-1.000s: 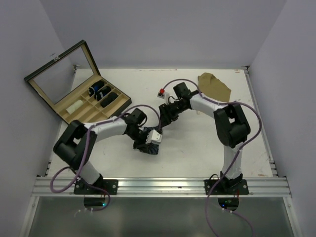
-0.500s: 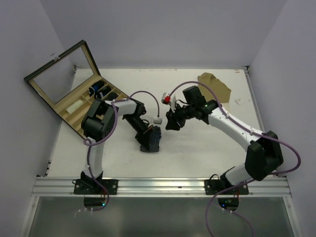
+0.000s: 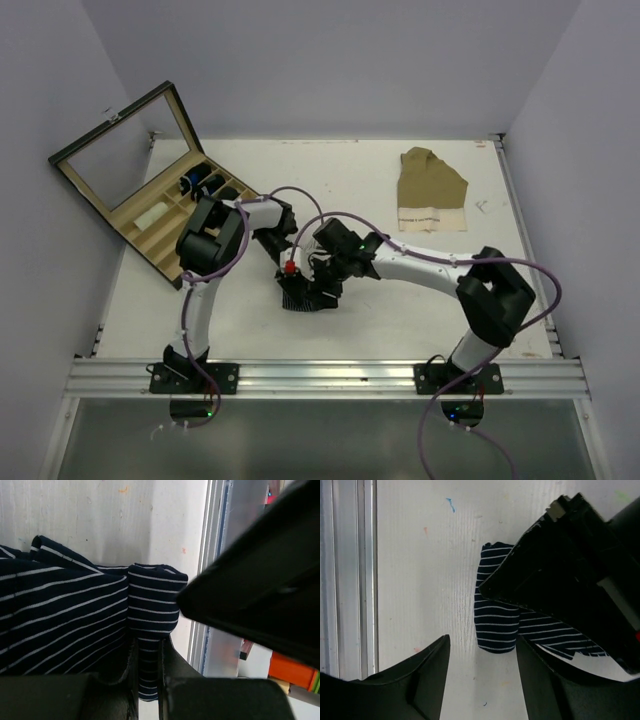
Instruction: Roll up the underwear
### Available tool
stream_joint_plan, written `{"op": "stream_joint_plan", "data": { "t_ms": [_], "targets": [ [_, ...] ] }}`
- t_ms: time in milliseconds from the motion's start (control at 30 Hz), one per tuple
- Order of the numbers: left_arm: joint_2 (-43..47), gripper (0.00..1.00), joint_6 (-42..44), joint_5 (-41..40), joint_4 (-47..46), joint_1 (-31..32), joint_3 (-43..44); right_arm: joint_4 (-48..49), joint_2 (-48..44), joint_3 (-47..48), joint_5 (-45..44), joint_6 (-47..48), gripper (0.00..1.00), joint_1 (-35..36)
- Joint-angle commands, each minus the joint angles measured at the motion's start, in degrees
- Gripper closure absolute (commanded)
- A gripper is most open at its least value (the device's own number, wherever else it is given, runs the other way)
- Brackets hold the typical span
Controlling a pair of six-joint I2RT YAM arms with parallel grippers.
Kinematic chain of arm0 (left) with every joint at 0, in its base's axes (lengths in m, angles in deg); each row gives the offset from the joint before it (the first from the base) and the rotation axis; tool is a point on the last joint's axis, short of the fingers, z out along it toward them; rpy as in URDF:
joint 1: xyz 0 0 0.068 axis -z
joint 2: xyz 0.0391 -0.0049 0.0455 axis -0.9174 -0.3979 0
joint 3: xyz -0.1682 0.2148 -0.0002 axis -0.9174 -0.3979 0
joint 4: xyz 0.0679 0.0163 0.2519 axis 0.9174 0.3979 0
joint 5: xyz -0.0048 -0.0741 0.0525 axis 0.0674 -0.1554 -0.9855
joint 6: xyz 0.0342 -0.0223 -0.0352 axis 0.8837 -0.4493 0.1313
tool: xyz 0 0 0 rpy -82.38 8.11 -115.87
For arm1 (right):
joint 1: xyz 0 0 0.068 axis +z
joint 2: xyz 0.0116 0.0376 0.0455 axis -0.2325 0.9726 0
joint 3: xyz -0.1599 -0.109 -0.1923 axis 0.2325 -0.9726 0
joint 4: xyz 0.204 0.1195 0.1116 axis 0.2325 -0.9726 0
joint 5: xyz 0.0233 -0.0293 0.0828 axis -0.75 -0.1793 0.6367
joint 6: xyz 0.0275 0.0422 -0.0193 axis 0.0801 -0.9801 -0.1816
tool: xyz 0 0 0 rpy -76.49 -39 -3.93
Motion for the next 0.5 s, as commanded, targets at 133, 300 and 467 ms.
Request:
{"op": "stream_joint_plan", "data": {
  "t_ms": [133, 300, 467],
  "targets": [
    [-4.6, 1.0, 2.72, -18.2, -11.46, 0.37, -1.29, 6.62, 5.96, 1.05, -1.75, 1.89, 0.4, 2.61],
    [-4.17, 1.0, 2.19, -17.85, -12.25, 0.37, -1.47, 7.06, 9.47, 1.22, -0.61, 1.53, 0.61, 2.7],
    [-2.23, 0.93, 0.78, -16.0, -13.92, -0.41, -2.17, 5.48, 12.02, 0.96, 3.17, 1.36, 1.0, 2.52]
  ]
}}
